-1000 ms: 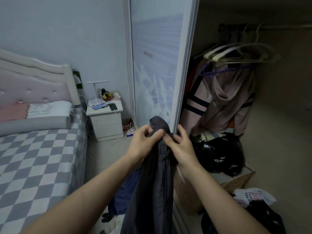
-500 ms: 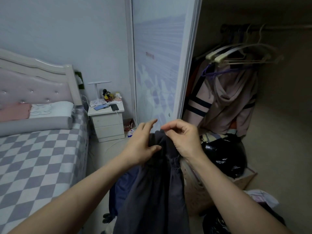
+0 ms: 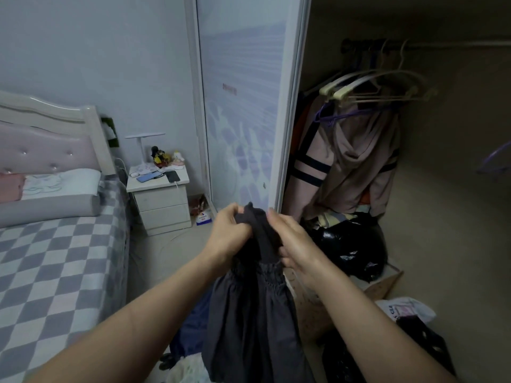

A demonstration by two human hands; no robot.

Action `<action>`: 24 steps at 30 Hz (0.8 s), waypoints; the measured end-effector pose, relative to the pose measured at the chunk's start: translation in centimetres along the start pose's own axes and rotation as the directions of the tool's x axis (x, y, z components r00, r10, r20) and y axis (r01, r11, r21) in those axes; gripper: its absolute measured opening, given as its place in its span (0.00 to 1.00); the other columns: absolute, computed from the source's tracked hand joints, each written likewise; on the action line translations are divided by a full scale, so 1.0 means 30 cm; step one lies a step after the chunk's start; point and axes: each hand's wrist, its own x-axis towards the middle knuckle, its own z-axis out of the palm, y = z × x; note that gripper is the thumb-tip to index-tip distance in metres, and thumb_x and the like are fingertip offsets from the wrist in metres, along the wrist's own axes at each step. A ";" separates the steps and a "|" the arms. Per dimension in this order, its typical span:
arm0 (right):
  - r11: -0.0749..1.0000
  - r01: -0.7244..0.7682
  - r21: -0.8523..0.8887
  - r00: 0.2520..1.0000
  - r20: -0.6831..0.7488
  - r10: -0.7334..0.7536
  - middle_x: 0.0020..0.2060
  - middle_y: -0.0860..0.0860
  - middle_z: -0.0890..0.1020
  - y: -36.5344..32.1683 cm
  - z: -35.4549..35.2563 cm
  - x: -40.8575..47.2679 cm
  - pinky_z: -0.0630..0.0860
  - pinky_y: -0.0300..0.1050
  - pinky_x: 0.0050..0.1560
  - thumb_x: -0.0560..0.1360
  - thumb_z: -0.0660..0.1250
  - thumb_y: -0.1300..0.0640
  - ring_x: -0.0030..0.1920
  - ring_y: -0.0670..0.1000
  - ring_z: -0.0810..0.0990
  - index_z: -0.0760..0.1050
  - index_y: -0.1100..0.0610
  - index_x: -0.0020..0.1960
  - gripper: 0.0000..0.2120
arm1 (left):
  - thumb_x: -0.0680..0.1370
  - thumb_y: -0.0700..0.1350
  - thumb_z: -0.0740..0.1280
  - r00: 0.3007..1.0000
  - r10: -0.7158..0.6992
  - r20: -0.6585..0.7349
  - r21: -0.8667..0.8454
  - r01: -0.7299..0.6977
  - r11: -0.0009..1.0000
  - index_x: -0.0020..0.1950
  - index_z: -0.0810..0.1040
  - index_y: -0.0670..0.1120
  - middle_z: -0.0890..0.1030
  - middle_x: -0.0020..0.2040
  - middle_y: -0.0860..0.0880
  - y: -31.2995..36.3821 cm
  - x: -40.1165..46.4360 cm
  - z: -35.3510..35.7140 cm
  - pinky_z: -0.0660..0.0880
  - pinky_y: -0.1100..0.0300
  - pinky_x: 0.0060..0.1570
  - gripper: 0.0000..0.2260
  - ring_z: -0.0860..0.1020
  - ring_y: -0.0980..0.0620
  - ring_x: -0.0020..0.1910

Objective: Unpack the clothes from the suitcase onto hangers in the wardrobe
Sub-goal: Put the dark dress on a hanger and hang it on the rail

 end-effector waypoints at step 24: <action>0.922 0.368 -0.124 0.900 -0.202 -0.387 0.53 0.60 0.80 -0.106 -0.040 -0.089 0.78 0.47 0.50 0.70 0.69 0.69 0.49 0.54 0.81 0.68 0.60 0.65 0.25 | 0.72 0.34 0.69 0.857 0.457 0.236 0.235 -0.507 0.829 0.58 0.76 0.45 0.80 0.50 0.54 0.032 -0.035 0.042 0.68 0.77 0.44 0.16 0.78 0.60 0.47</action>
